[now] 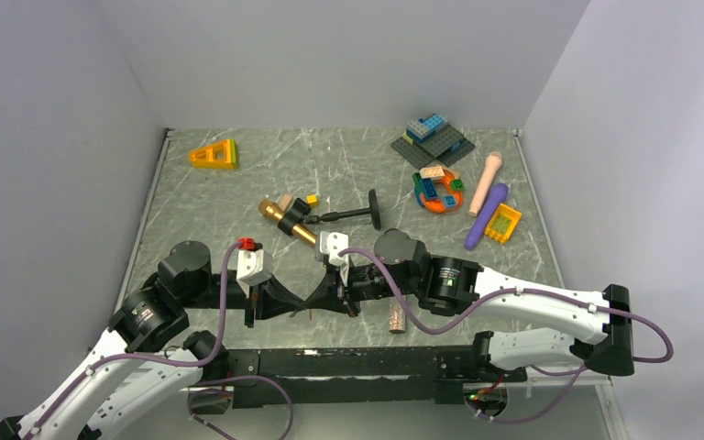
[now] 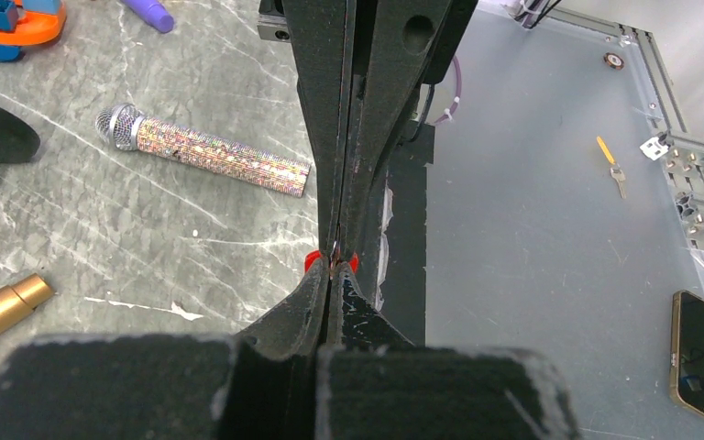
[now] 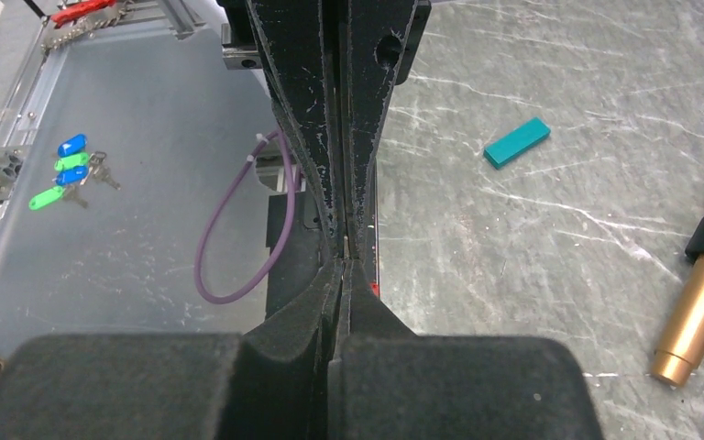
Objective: Remove the keys from the keyring
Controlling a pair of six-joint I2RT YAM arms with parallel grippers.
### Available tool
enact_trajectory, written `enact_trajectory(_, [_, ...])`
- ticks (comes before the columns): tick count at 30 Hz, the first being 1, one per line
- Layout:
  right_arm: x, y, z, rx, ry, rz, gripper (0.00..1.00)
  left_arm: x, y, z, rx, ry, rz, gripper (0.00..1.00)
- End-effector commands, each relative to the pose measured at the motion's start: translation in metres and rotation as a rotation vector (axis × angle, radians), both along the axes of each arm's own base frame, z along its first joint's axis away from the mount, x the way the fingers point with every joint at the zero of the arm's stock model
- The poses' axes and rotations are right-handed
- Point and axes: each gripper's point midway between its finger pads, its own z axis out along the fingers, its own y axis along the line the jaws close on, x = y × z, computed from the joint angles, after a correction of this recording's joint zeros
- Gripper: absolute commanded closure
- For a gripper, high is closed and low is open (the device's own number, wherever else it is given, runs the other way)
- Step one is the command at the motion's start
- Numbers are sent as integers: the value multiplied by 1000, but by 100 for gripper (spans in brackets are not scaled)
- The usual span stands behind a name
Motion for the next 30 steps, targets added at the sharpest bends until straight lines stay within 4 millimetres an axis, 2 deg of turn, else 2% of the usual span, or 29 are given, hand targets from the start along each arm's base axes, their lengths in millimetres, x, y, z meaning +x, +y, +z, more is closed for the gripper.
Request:
enact_trajectory(1, [-3, 7, 27, 81, -25, 18, 100, 4, -4, 9, -29, -53, -14, 100])
enact_trajectory(12, [-4, 11, 39, 168, -1, 9, 100, 7, -6, -1, -5, -29, -7, 100])
enact_trajectory(30, [-6, 19, 46, 265, 60, 4, 100, 8, -5, -9, 6, -61, -16, 100])
